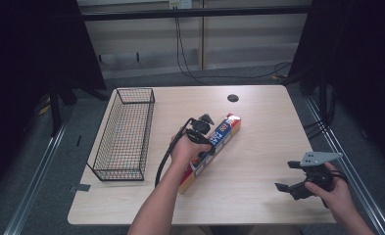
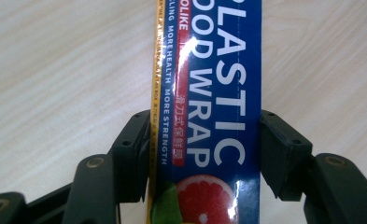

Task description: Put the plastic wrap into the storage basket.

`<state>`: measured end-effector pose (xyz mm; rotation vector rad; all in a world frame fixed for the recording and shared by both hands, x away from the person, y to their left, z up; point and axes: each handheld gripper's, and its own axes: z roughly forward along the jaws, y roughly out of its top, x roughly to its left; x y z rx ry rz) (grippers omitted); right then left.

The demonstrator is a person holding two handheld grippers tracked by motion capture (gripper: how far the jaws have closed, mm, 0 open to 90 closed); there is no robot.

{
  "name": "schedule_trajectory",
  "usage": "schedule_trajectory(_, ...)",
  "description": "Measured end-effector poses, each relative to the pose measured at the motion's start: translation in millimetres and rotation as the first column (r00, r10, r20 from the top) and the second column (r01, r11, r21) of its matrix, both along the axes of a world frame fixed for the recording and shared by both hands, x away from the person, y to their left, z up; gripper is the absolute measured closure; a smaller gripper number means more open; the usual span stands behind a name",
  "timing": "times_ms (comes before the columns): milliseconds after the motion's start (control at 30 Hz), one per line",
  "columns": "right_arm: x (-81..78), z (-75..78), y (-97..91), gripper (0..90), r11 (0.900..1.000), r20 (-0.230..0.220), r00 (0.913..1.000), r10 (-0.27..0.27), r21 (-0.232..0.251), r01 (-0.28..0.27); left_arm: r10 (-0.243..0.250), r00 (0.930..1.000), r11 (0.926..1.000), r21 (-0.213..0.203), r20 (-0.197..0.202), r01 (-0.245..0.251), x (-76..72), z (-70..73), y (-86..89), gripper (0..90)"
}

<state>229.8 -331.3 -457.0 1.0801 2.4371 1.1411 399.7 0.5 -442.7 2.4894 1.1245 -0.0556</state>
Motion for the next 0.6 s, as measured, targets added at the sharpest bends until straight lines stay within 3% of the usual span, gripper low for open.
schedule_trajectory(100,-0.3,0.3,-0.1,3.5,1.0000,0.000,1.0000,0.000,0.008,0.000,0.014,0.9999,0.9999,-0.001,-0.009,-0.014,-0.4,1.6,1.8,42.8)
schedule_trajectory(267,0.2,-0.1,-0.1,3.5,1.0000,0.001,1.0000,-0.001,0.007,0.001,0.040,0.9974,0.9991,-0.011,-0.059,-0.041,1.7,8.0,8.4,43.0)
schedule_trajectory(600,1.4,-0.6,2.4,3.5,1.0000,0.002,1.0000,0.005,0.008,-0.005,0.077,0.9951,0.9970,0.014,-0.063,-0.076,1.9,25.7,17.9,43.3)
